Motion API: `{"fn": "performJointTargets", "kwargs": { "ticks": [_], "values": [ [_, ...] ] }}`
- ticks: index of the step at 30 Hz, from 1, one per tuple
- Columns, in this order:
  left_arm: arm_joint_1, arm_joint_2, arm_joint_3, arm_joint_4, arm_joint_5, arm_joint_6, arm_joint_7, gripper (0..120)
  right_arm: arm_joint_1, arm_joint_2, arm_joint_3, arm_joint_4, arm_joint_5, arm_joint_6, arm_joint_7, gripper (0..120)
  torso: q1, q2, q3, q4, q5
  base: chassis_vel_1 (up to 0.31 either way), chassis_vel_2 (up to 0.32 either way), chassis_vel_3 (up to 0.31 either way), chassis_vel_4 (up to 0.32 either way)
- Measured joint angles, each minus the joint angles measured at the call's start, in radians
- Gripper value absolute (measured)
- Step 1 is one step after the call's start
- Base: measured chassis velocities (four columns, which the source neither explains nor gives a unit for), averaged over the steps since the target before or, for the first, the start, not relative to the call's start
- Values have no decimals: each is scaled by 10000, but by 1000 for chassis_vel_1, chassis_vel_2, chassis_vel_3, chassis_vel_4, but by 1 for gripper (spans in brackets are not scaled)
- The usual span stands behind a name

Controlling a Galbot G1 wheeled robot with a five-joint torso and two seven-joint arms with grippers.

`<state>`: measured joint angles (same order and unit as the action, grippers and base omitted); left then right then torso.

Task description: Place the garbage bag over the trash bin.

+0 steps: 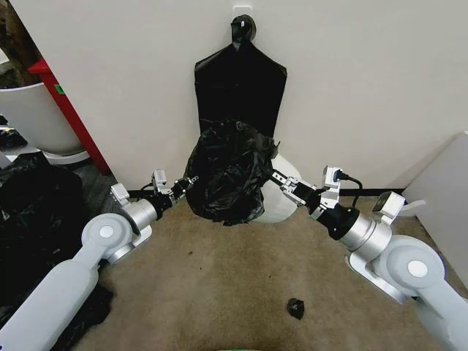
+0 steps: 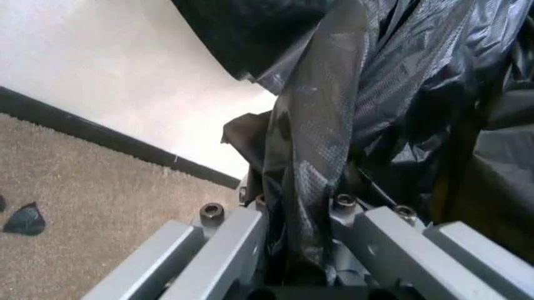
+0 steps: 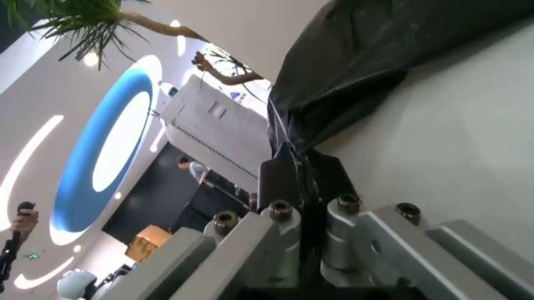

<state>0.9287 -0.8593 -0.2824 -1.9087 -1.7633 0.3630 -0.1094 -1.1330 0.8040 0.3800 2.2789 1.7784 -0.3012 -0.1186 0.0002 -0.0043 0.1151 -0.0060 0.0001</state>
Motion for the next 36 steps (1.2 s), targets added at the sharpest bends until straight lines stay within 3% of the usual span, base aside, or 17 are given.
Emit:
{"fn": "performJointTargets", "kwargs": {
  "ticks": [29,32,36],
  "values": [
    [86,71,-282,-224,-565,124,82,1,-933,-80,863,-1244,-1644,-9,65,0,0,0,0,0,1,0,0,0,0],
    [76,84,-288,-296,-400,146,5,1,-919,-81,834,-1139,-1751,27,171,6,0,0,0,0,1,0,0,0,0],
    [67,136,-129,-472,1029,170,-170,1,-973,-123,865,-557,-2101,88,658,26,0,0,0,1,1,0,0,0,0]
  ]
}}
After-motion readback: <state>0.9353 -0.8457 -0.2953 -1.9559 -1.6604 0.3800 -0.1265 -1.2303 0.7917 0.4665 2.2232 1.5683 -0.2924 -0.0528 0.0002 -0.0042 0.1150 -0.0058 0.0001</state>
